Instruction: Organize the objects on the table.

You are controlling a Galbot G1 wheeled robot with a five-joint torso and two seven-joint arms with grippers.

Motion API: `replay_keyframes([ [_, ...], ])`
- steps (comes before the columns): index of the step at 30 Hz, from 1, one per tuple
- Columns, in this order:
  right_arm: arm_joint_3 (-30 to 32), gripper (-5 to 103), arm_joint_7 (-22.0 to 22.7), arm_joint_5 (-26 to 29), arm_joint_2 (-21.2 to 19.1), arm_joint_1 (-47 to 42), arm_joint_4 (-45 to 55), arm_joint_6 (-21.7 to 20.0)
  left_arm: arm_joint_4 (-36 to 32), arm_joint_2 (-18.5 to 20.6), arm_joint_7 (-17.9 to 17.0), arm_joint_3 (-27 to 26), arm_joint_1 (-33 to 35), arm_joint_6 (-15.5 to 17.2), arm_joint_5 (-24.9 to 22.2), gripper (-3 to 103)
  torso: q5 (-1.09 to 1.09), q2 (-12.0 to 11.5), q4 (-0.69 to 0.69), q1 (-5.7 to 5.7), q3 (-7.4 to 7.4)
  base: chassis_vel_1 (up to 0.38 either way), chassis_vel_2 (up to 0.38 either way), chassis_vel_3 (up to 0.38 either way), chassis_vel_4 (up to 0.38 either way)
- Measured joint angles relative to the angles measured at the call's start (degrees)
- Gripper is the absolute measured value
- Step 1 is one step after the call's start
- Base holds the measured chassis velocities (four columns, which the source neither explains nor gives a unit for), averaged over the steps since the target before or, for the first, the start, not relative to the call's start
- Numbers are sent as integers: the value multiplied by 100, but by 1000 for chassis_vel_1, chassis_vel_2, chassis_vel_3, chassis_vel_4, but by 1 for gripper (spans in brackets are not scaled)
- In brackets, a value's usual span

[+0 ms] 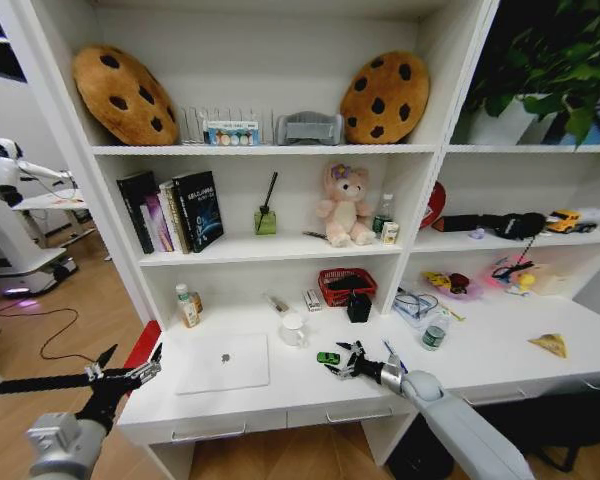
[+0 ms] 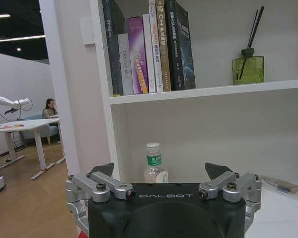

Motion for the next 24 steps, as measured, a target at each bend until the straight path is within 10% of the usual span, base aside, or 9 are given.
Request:
replay_keyframes([
  [14, 115, 38, -233, 58, 3, -227, 252, 13, 0, 0, 0, 0, 0, 0, 0, 100, 6, -2, 1, 1, 3, 0, 0, 0, 0],
  [24, 410, 36, -216, 366, -275, -390, 978, -181, 0, 0, 0, 0, 0, 0, 0, 100, 6, -4, 0, 2, 4, 0, 0, 0, 0],
])
